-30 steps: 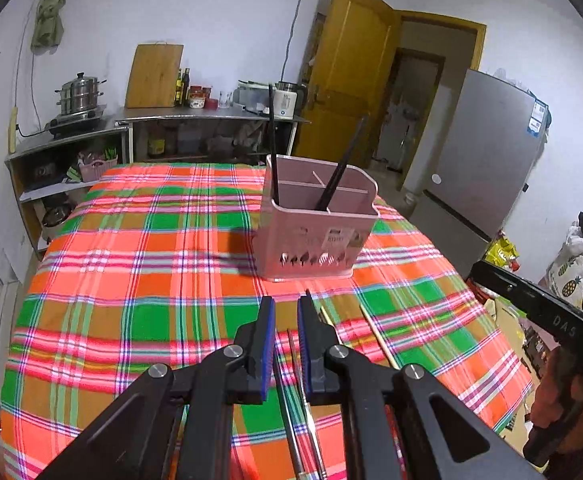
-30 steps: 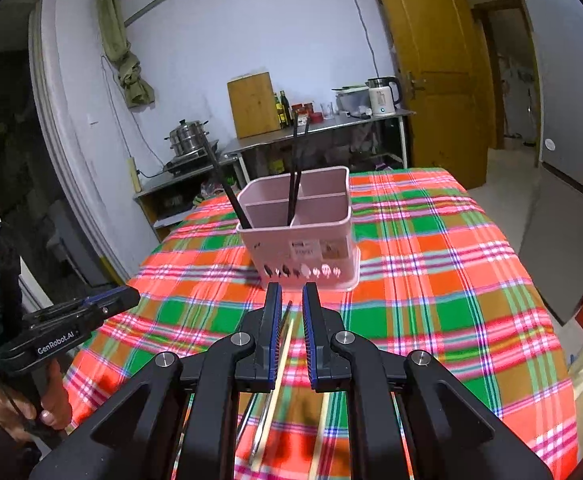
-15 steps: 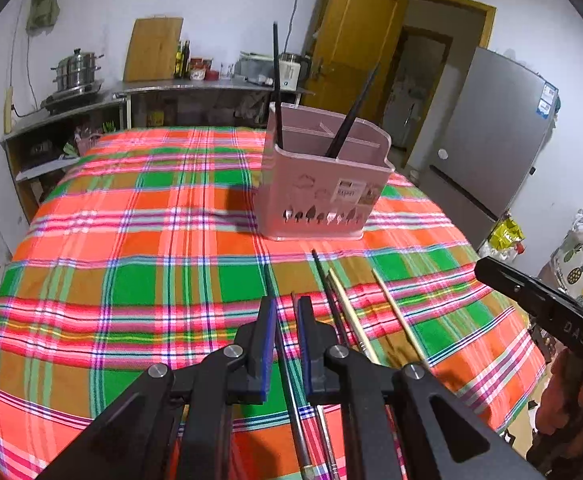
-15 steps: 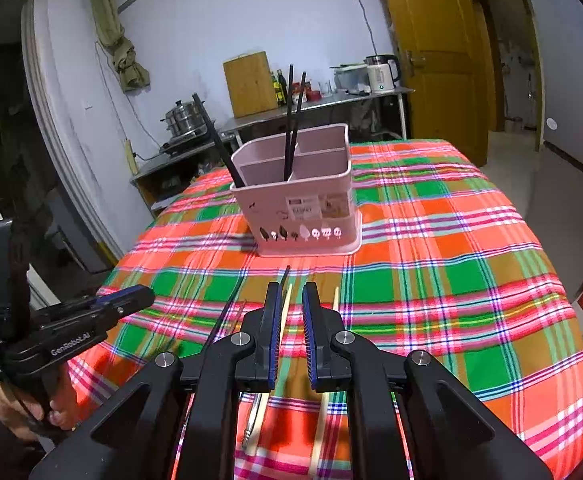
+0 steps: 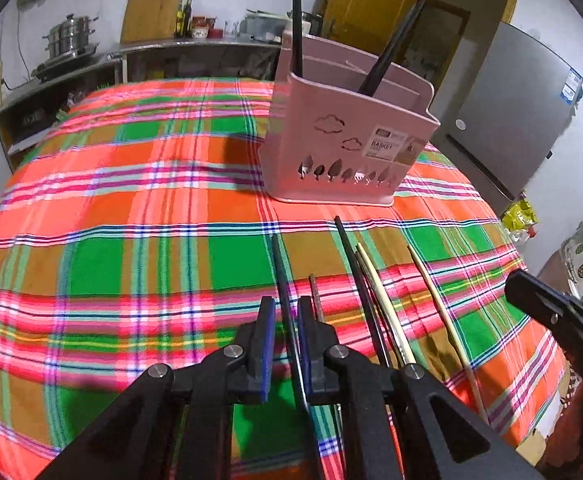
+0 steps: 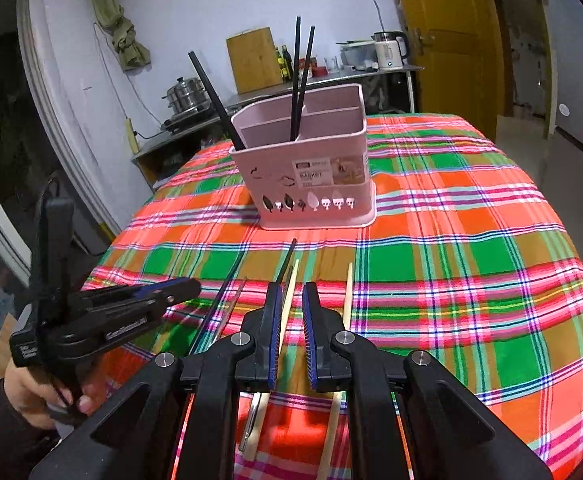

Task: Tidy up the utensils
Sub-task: 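Move both tools back down toward the remaining chopsticks on the tablecloth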

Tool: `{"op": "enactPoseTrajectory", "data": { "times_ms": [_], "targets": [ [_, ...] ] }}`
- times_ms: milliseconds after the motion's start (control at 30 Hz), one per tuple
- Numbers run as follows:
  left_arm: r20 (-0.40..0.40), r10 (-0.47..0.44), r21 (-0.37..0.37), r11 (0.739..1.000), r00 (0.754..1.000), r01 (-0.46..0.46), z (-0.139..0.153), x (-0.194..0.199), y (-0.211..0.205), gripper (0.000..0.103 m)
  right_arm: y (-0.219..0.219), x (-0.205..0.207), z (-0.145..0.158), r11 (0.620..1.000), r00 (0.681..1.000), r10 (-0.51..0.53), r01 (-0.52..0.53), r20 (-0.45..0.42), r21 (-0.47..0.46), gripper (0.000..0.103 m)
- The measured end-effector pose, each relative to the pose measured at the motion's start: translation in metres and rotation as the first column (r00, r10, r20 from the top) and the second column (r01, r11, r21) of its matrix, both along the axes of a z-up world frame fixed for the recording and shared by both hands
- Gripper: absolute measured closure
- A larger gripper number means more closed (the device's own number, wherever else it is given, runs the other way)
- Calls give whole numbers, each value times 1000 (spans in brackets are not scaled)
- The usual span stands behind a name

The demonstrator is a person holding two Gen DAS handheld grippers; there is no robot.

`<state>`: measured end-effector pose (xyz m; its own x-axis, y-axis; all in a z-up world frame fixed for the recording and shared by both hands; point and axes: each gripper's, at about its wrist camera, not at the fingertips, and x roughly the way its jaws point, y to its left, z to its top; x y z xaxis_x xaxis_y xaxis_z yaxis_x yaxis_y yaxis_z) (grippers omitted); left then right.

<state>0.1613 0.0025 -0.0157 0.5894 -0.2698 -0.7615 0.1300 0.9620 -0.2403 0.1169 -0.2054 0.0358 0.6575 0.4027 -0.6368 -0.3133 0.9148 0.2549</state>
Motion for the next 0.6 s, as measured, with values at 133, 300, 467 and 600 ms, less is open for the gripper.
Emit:
{"op": "enactPoseTrajectory", "data": {
  "times_ms": [133,300,467,600],
  "targets": [
    [-24,-4,12,1000,1000,4,-9,10,-4,93,4,6,-6,1000,1000,6,-6,-18,-6,92],
    [-52,2,18,1000,999,-1,-20,20,-4,93,12,12,-12,1000,999,19,-19,-35,-12,92],
    [-28,-7,60,998,1000,9,-21,23,-8,93,23,21,-18,999,998,35,-36,-56,-14,92],
    [-23,9,63,998,1000,-7,-21,25,-1,94,34,35,-24,998,995,55,-56,-82,-14,93]
  ]
}}
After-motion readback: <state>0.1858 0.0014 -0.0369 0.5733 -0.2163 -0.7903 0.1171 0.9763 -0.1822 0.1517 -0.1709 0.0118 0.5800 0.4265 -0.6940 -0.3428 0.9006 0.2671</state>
